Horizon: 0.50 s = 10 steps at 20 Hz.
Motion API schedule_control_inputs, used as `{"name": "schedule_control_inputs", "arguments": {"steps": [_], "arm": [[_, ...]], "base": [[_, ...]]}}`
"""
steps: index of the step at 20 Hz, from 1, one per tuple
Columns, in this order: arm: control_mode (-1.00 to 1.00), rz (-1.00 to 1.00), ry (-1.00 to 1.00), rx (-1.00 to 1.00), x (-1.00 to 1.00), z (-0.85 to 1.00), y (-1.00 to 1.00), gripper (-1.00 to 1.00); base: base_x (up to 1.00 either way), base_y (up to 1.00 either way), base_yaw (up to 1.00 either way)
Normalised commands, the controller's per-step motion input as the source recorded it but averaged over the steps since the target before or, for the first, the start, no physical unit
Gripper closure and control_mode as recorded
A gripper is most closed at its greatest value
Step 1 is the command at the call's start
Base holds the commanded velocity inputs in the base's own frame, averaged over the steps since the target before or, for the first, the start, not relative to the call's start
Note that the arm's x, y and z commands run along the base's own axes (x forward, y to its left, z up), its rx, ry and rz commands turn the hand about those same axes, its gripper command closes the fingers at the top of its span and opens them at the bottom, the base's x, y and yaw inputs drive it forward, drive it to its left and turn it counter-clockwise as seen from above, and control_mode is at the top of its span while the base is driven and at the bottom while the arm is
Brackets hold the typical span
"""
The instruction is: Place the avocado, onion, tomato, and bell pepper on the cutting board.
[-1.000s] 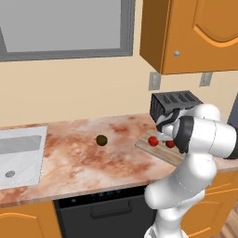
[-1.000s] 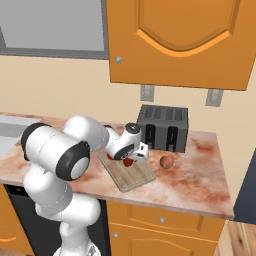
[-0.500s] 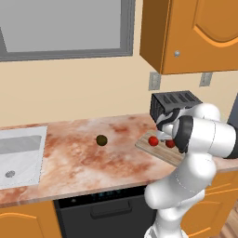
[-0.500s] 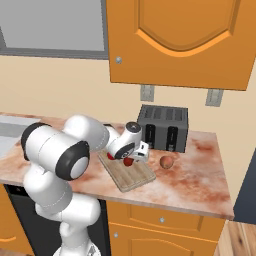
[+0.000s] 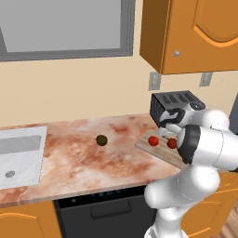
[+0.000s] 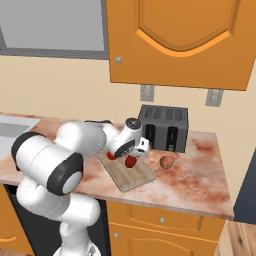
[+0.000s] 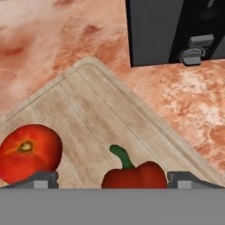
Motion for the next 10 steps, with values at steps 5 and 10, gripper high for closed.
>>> {"name": "schedule_control_inputs", "arguments": {"steps": [5, 10], "arm": [[-1.0, 0.01, -0.13, -0.01, -0.3, 0.71, 0.09, -1.0], [-1.0, 0.02, -0.07, -0.03, -0.38, 0.68, 0.48, -1.0]], "base": [[0.0, 0.0, 0.0], [0.0, 0.0, 0.0]]}}
